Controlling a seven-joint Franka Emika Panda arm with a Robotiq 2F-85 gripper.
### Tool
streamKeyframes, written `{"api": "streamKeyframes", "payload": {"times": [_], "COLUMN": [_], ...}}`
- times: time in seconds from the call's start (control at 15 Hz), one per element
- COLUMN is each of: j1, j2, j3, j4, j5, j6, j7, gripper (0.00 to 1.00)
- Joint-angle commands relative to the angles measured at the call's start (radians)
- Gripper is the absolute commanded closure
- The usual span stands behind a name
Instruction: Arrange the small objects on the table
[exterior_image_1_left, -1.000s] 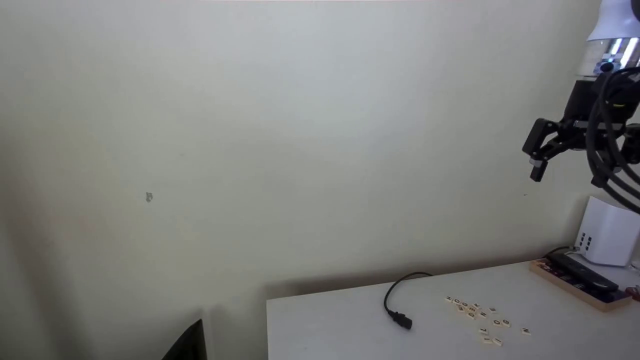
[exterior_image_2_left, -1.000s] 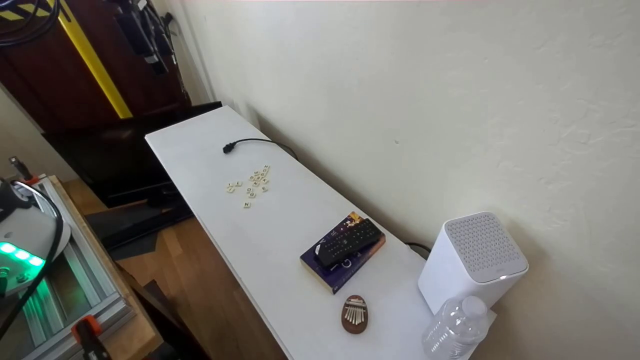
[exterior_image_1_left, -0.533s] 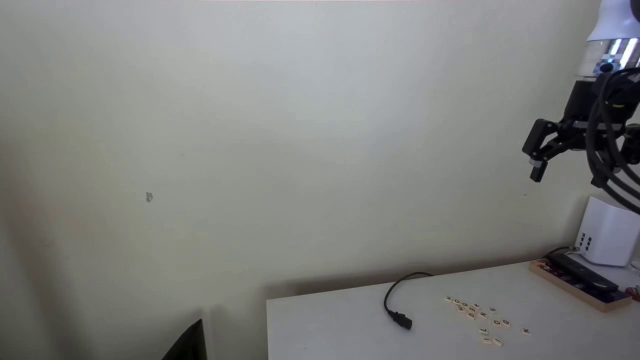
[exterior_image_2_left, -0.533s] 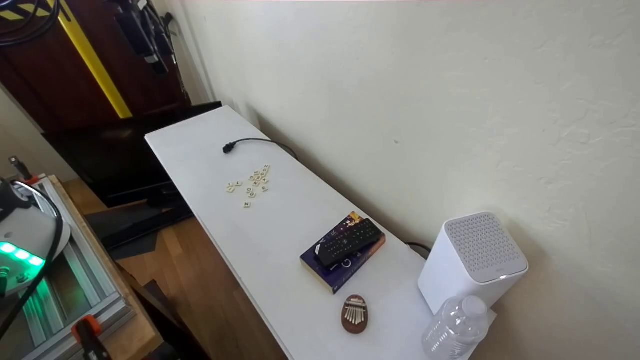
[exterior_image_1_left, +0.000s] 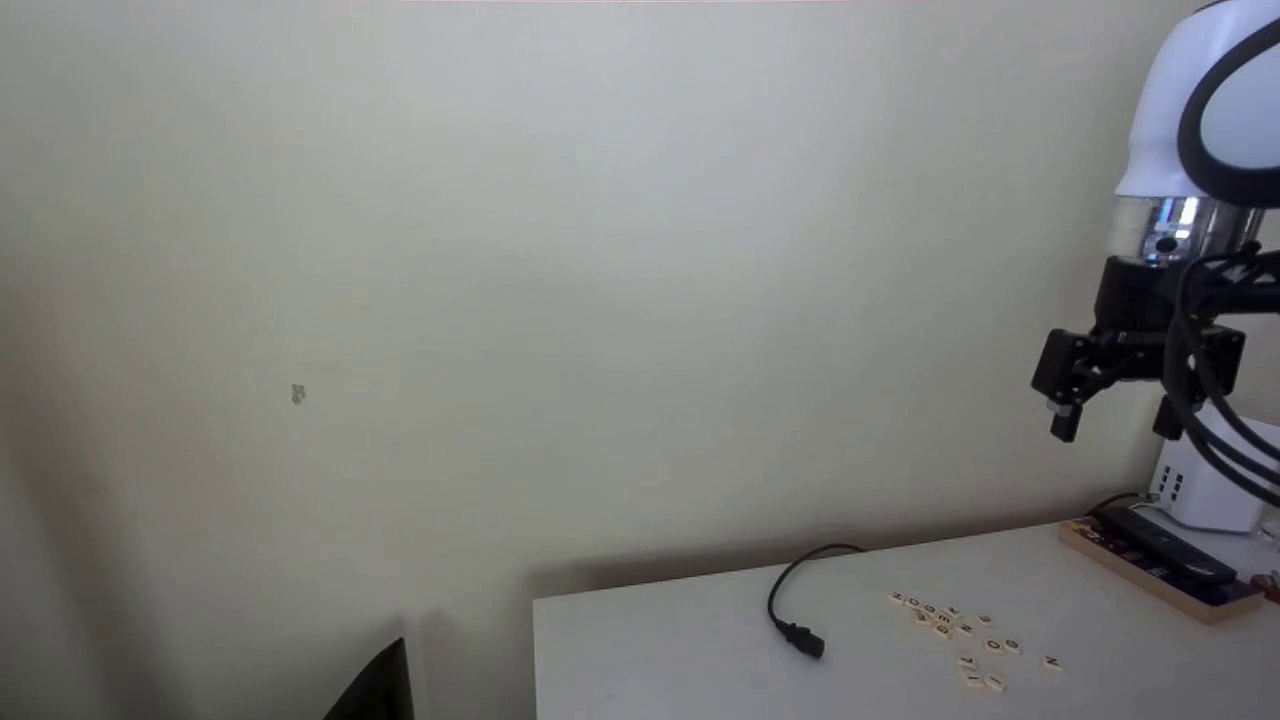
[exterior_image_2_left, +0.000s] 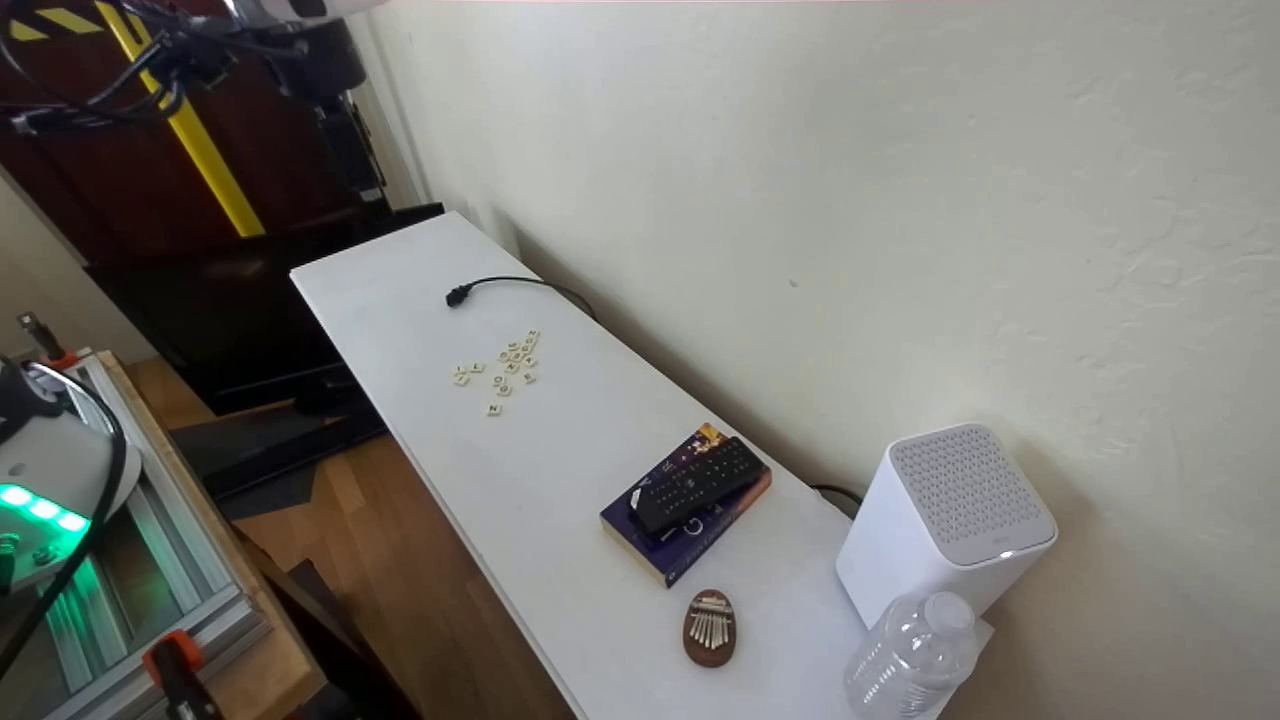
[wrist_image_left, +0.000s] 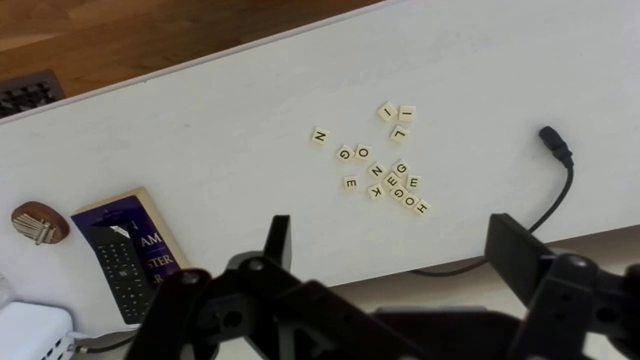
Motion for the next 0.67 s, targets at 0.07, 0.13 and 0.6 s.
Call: {"api": "streamKeyframes", "payload": {"times": [0.07,0.13,0.6], "j1": [0.008,0.014,0.034], "j2": [0.208,0.235,0.324], "j3": [-0.054,-0.062,-0.096], "j4": [0.039,0.042,0.048], "j5": [-0.018,-0.015,-0.007], "j6": [0.179,0.206,0.244], "j7": [-0.088,-0.105,-0.106], "gripper": [0.00,0.00,0.00]}}
